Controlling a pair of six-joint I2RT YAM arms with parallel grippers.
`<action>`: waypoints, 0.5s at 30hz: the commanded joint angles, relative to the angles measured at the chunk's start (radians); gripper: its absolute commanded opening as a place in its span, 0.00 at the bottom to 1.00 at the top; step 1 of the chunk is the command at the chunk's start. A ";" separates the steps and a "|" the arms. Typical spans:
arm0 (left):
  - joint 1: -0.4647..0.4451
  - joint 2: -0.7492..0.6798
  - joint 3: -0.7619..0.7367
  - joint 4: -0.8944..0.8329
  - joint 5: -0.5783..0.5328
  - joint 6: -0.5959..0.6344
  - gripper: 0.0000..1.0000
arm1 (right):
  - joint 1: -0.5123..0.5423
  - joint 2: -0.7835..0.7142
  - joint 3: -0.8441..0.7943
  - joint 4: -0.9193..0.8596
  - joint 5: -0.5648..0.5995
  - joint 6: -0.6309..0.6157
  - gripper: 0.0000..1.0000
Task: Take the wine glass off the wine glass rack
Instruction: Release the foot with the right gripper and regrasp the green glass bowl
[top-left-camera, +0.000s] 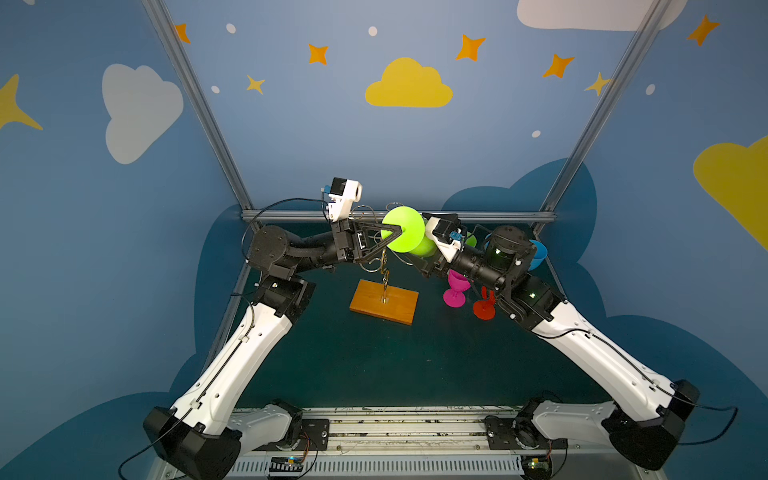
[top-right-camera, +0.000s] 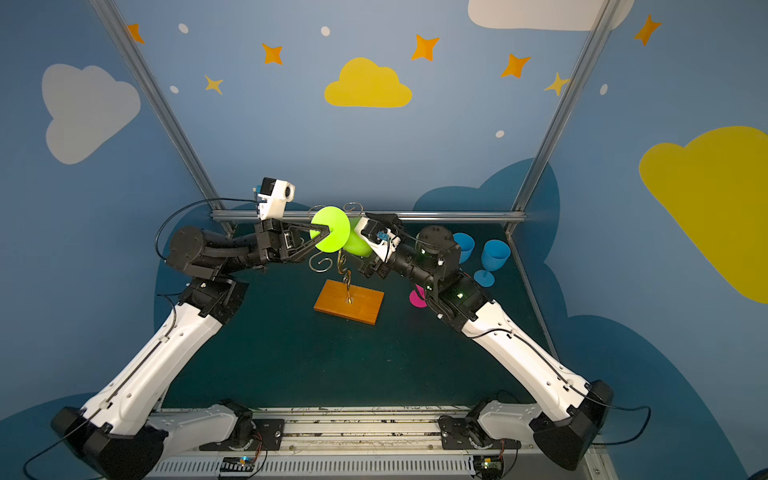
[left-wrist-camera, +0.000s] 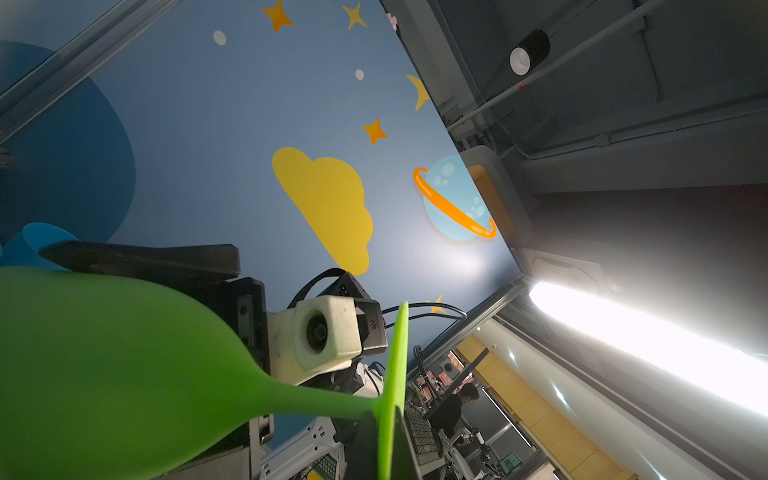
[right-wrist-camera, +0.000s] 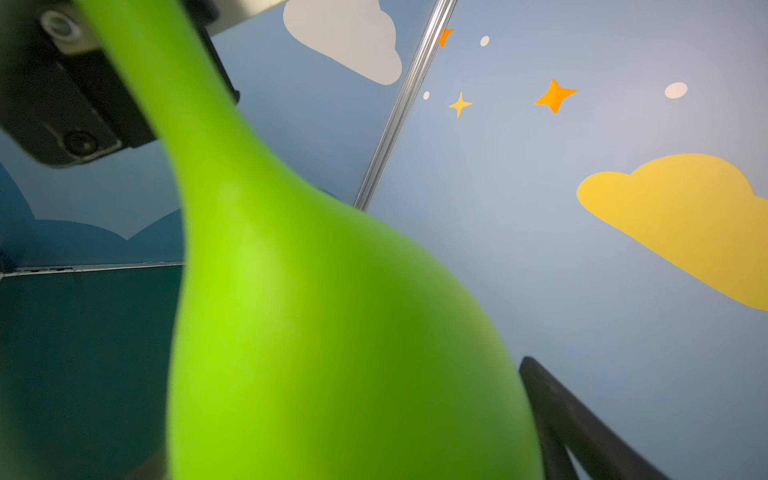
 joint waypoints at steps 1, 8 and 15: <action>0.001 0.003 0.008 0.076 0.004 -0.008 0.03 | 0.008 -0.013 0.001 0.011 -0.023 0.043 0.84; 0.012 0.006 0.006 0.067 -0.001 -0.004 0.06 | 0.010 -0.028 -0.002 -0.013 -0.023 0.054 0.61; 0.055 0.021 0.002 0.048 -0.009 0.010 0.20 | 0.010 -0.066 0.013 -0.099 0.010 0.094 0.49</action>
